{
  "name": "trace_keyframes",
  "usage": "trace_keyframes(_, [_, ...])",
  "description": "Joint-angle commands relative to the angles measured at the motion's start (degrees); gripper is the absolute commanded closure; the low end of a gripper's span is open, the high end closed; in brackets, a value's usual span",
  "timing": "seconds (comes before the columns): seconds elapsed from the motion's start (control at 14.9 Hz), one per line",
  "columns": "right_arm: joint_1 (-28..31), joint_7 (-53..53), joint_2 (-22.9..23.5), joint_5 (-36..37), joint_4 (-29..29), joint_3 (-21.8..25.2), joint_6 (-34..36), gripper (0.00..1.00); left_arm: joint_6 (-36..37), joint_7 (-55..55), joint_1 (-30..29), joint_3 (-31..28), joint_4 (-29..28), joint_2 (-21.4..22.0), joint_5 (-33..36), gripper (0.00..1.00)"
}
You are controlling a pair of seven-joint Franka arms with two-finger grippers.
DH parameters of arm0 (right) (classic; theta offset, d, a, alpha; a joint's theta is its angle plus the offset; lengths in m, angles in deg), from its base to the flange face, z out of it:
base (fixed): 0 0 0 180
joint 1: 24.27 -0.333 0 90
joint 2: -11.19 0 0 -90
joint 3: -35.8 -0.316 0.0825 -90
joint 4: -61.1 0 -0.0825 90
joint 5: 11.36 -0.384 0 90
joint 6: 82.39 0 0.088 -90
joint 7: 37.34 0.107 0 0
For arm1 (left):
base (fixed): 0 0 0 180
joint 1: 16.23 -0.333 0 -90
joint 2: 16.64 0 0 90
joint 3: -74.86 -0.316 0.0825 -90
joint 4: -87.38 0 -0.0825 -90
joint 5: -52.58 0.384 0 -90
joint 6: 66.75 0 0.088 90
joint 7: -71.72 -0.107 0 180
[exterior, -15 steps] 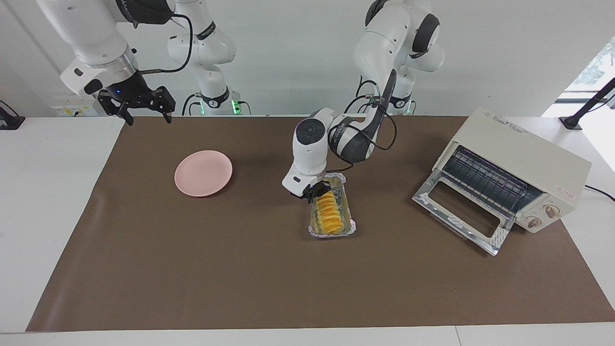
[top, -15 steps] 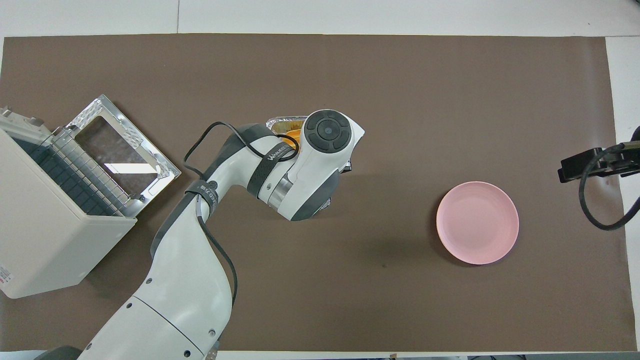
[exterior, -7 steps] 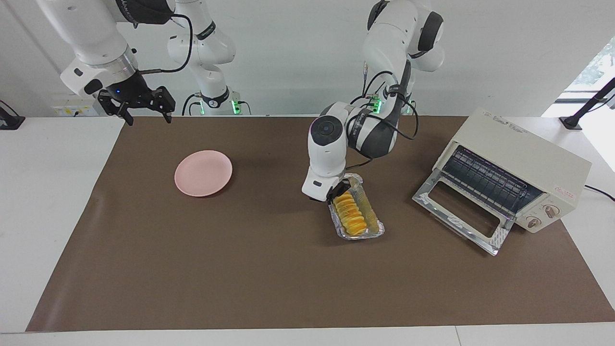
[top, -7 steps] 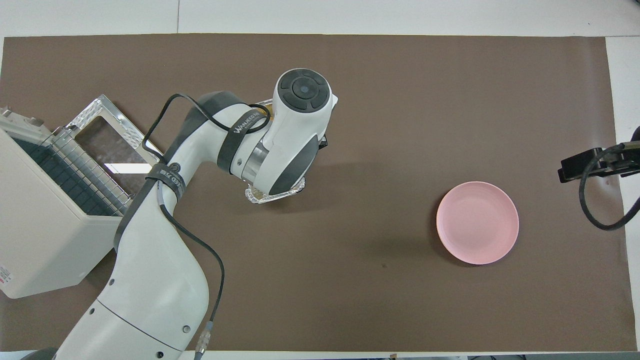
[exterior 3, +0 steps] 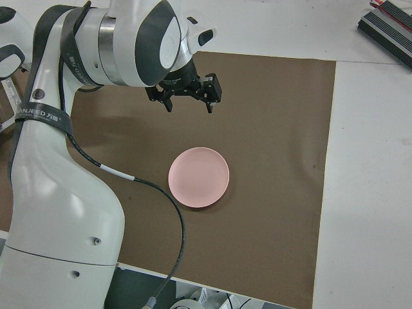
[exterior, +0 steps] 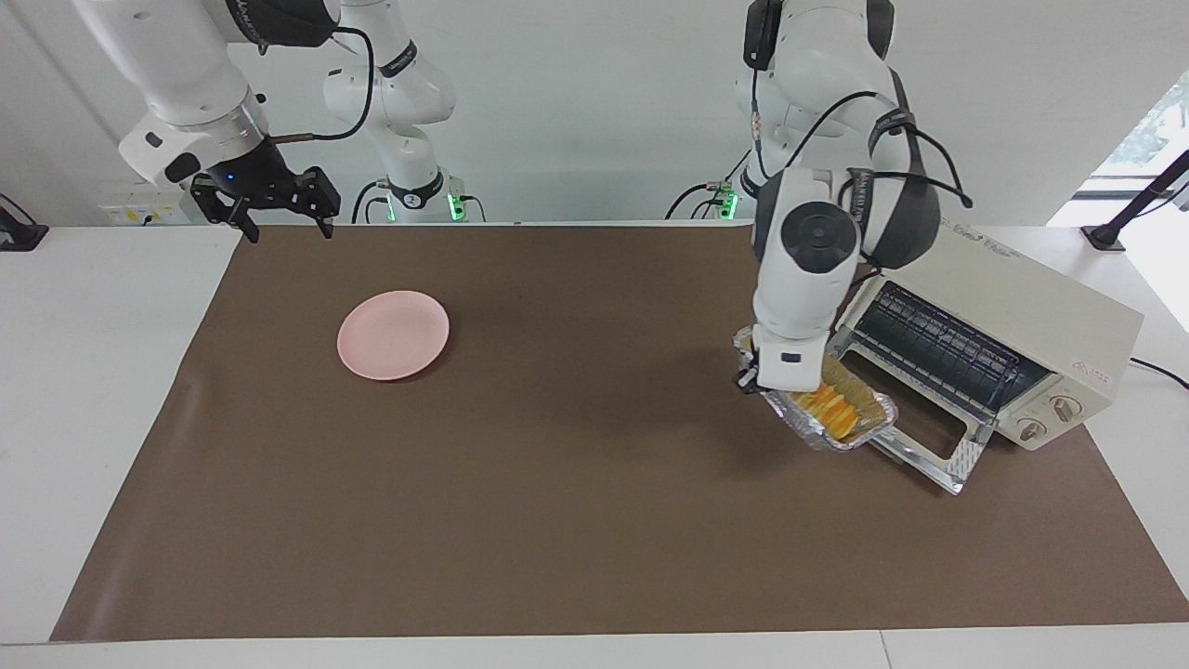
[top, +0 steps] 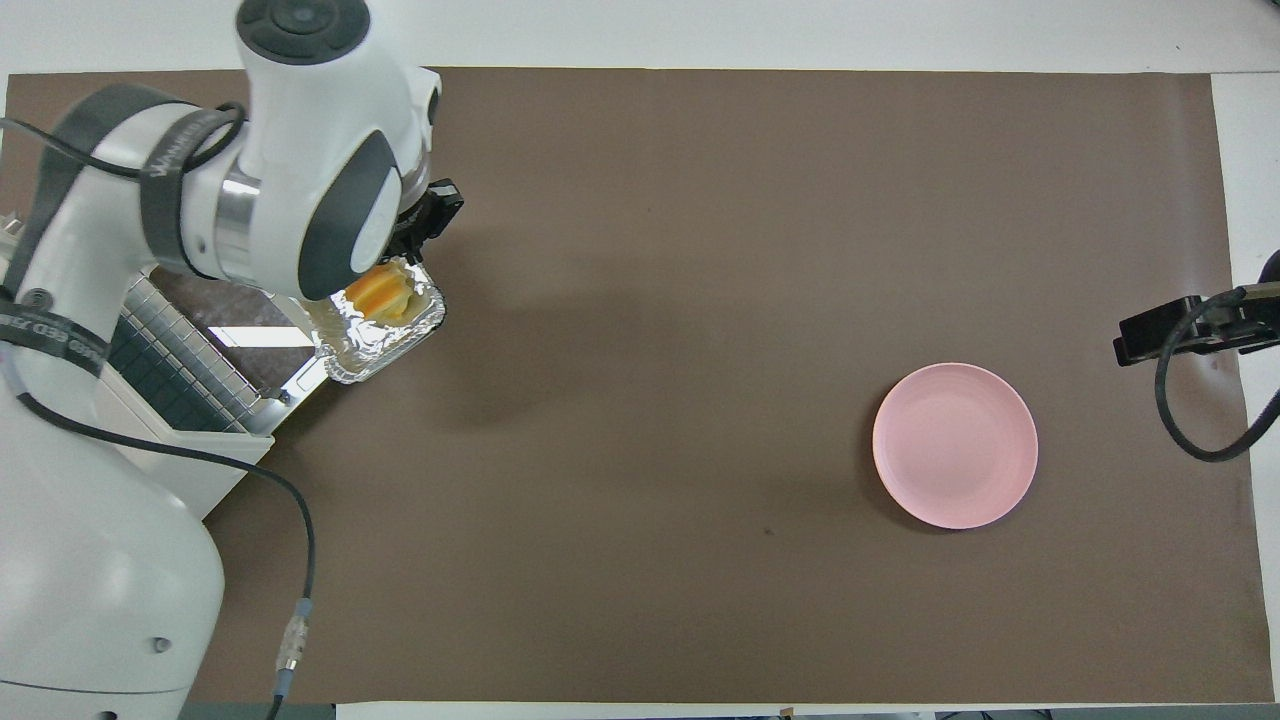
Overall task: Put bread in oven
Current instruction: 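Insert the foil tray into the oven with the left gripper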
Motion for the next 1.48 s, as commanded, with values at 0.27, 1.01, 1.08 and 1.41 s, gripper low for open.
trace_keyframes(0.27, [0.52,-1.21,-1.39,0.71,-1.51,-0.38,-0.01,0.0,-1.04,0.23,-9.77,-1.05,-7.33,3.0,0.68,1.0])
trace_keyframes(1.01, [0.52,-1.21,-1.39,0.71,-1.51,-0.38,0.08,0.0,-3.59,2.87,-13.21,-5.36,-18.39,7.22,5.4,1.0])
trace_keyframes(1.08, [0.52,-1.21,-1.39,0.71,-1.51,-0.38,0.08,0.0,-4.38,2.87,-13.21,-5.36,-19.37,7.83,6.03,1.0])
trace_keyframes(1.41, [0.52,-1.21,-1.39,0.71,-1.51,-0.38,0.08,0.0,-4.83,2.87,-12.95,-5.36,-21.48,8.63,6.04,1.0])
